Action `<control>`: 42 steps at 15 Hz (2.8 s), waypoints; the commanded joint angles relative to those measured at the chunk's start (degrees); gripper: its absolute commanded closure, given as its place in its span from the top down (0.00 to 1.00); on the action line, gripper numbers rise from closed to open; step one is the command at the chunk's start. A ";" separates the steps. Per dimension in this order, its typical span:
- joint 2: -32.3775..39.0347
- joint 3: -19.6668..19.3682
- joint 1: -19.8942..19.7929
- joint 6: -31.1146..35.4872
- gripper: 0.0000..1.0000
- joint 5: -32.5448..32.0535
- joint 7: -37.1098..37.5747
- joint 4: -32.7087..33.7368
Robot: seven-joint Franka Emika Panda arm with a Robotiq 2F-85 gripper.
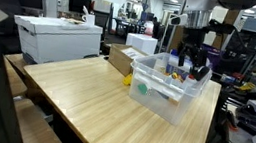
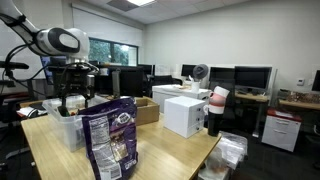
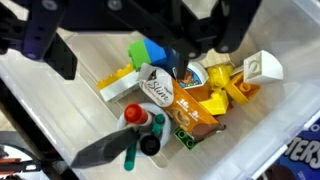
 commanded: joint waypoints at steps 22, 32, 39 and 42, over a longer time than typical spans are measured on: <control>1.96 -2.89 -0.88 2.34 1.00 -5.56 -23.66 -3.56; 3.22 -3.16 -2.38 5.49 1.00 -12.81 -21.04 -6.43; 3.96 -3.17 -2.46 5.11 0.68 -12.54 -21.17 -6.46; 4.24 -3.27 -2.42 4.87 0.51 -11.89 -21.48 -6.35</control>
